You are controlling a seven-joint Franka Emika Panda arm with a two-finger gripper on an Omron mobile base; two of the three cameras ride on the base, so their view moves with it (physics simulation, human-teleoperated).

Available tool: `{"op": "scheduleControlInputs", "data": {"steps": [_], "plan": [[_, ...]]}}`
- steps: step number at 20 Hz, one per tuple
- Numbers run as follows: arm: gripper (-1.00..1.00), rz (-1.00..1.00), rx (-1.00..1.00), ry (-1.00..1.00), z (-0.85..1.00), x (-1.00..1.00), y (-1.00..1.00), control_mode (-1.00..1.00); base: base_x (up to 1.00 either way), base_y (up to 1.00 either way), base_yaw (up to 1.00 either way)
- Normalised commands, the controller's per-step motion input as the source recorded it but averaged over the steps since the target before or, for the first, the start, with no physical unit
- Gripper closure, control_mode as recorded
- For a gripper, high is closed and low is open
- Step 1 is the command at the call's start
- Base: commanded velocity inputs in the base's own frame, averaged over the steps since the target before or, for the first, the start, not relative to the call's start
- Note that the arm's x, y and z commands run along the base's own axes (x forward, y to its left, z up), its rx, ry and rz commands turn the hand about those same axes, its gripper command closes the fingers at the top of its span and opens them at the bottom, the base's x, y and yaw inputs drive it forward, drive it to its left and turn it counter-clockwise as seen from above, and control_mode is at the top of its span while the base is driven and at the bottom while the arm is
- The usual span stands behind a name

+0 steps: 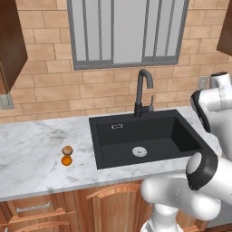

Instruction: Remove the tangerine and tangerine from the sink. Then move the bowl and cup from the counter to the sink for washing.

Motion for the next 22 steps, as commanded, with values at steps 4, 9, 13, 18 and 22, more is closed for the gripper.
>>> {"op": "scheduleControlInputs", "data": {"steps": [4,9,13,18,22], "plan": [[-1.00,-0.11,-0.01,0.00,0.00,0.02,-0.35,-1.00,0.00,0.00,0.00],[-1.00,-0.11,-0.01,0.00,0.00,0.05,-0.33,-1.00,0.00,0.00,0.00],[-1.00,-0.09,-0.03,0.00,-0.01,0.12,-0.25,-1.00,0.00,0.00,0.00],[-1.00,-0.01,-0.03,0.00,-0.06,0.17,-0.14,-1.00,0.00,0.00,0.00],[-1.00,0.00,-0.01,0.00,-0.08,0.19,-0.08,-1.00,0.00,0.00,0.00]]}}
